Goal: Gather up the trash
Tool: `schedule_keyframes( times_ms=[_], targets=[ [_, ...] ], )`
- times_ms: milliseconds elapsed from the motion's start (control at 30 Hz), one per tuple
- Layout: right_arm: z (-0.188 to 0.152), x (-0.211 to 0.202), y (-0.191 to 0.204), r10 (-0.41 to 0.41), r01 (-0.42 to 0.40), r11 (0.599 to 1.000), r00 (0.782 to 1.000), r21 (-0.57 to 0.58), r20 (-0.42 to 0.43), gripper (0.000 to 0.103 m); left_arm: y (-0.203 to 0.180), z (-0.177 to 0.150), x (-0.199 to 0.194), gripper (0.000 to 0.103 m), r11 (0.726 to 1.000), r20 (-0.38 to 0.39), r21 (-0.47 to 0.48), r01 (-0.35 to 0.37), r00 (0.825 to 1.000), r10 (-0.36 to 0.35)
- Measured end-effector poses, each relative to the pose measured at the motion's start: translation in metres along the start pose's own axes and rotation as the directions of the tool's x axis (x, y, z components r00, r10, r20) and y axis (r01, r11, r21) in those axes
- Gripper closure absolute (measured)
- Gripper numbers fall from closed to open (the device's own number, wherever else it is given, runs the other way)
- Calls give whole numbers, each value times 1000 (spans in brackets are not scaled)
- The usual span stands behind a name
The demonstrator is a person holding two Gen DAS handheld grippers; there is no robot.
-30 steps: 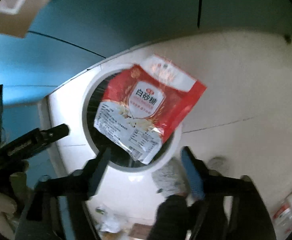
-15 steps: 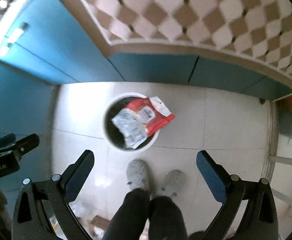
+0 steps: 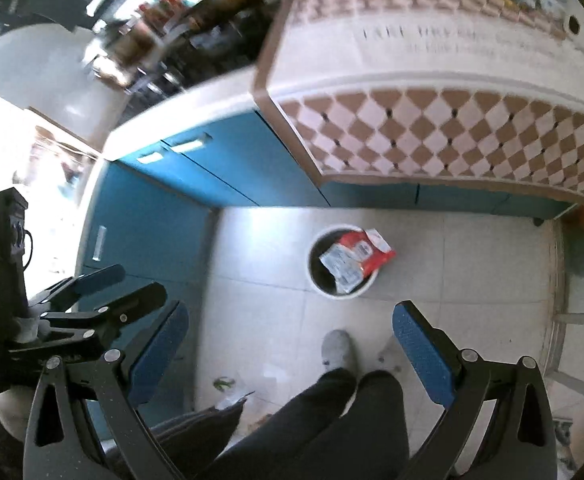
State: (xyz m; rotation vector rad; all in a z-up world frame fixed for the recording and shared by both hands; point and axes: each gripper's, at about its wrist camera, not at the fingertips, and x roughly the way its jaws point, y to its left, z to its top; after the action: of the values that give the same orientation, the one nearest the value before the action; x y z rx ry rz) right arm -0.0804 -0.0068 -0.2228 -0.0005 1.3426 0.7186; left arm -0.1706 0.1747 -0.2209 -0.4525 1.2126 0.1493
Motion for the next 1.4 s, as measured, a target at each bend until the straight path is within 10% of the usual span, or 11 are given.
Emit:
schedule_keyframes(
  times_ms=[367,1400],
  targets=[
    [-16,-103,44,42,-38,999,994,-36,96,0,-13,-6,-84,1,994,101,-10,113,989,-111],
    [-25,-109,48,46,-43,998,997,-43,63,0,-9,-23,-98,0,987,122,-63,147,983,-138]
  ],
)
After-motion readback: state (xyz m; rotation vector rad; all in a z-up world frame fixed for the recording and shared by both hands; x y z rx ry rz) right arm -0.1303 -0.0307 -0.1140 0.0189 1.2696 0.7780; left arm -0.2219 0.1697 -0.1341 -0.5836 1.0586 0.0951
